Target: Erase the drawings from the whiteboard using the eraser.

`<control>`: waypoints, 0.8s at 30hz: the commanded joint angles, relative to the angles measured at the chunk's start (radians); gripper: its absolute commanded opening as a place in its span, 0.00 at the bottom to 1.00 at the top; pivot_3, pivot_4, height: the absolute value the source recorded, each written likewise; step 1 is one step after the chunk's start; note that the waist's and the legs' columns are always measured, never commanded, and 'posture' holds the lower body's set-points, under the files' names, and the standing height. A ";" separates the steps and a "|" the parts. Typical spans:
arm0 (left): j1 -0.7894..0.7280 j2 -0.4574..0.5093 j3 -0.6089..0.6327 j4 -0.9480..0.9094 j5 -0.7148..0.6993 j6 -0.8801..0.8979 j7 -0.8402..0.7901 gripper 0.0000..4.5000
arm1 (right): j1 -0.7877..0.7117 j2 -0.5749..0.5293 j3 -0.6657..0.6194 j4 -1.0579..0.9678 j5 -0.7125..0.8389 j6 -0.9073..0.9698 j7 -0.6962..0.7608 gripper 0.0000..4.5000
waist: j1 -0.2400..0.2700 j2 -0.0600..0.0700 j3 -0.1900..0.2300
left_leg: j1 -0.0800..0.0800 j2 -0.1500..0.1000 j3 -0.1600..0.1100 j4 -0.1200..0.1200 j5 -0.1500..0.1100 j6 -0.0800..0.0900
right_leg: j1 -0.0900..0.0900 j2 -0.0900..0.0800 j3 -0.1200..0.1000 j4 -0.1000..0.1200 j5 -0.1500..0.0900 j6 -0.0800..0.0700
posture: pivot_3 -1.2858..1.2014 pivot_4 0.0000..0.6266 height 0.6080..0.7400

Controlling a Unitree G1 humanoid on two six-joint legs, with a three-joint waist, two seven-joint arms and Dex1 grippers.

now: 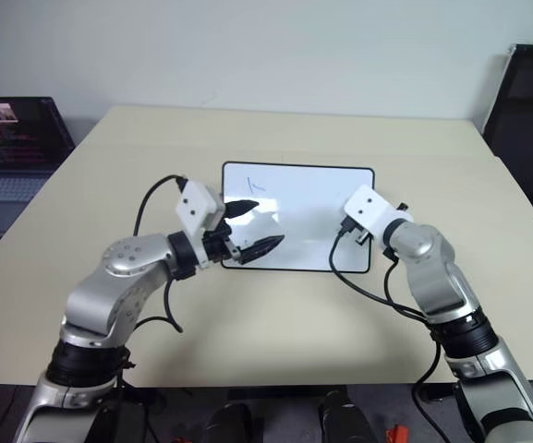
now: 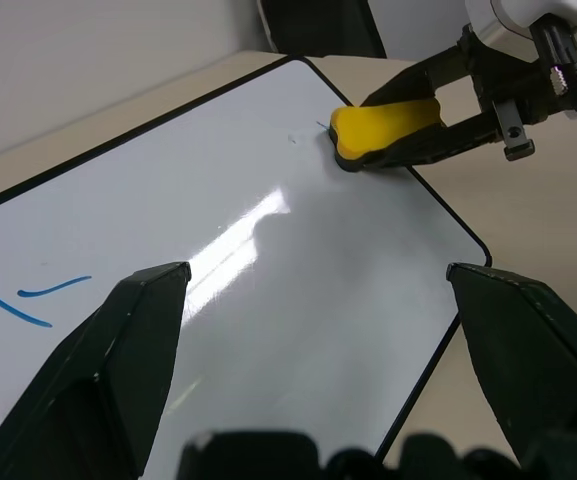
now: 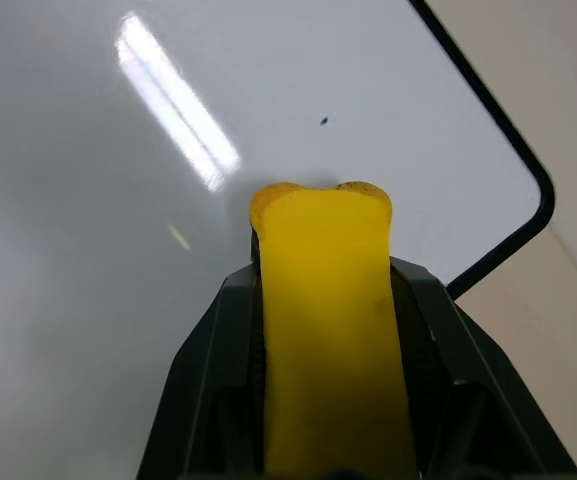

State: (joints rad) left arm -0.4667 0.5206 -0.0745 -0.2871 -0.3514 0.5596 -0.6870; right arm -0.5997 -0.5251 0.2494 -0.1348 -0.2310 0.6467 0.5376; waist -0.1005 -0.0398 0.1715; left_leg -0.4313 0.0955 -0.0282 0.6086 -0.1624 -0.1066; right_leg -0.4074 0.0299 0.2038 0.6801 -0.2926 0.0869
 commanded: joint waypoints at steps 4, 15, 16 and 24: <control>-0.006 -0.004 0.017 -0.040 -0.005 -0.015 0.006 1.00 | -0.056 0.045 -0.049 0.079 -0.006 -0.040 -0.079 0.29 | -0.013 0.000 0.000 | 0.000 0.000 0.000 0.000 0.000 0.000 | 0.000 0.000 0.000 0.000 0.000 0.000 | 0.52 0.24 1.00; 0.004 -0.003 0.025 -0.068 -0.010 0.002 0.026 1.00 | -0.047 0.004 0.006 0.114 -0.009 -0.041 0.007 0.29 | -0.014 0.000 0.000 | 0.000 0.000 0.000 -0.002 0.000 0.000 | 0.000 0.000 0.000 -0.001 0.000 0.000 | 0.52 0.24 1.00; 0.004 -0.003 0.025 -0.070 -0.011 0.004 0.028 1.00 | -0.032 -0.005 0.013 0.093 -0.004 -0.025 0.030 0.29 | -0.014 0.000 0.000 | 0.000 0.000 0.000 -0.001 0.000 0.000 | 0.000 0.000 0.000 -0.001 0.000 0.000 | 0.52 0.24 1.00; -0.001 0.001 0.027 -0.068 -0.012 0.007 0.031 1.00 | -0.085 0.035 0.030 0.115 -0.047 -0.080 -0.012 0.29 | -0.029 -0.001 0.000 | 0.001 0.000 0.000 -0.001 0.000 0.000 | 0.000 0.000 0.001 0.000 0.000 0.000 | 0.52 0.24 1.00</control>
State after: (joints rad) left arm -0.4575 0.5211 -0.0711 -0.3140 -0.3538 0.5731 -0.6604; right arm -0.6587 -0.4985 0.2754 -0.0627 -0.2489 0.5924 0.5721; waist -0.1294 -0.0405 0.1718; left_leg -0.4306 0.0954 -0.0281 0.6080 -0.1624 -0.1065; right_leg -0.4073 0.0299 0.2046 0.6797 -0.2923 0.0869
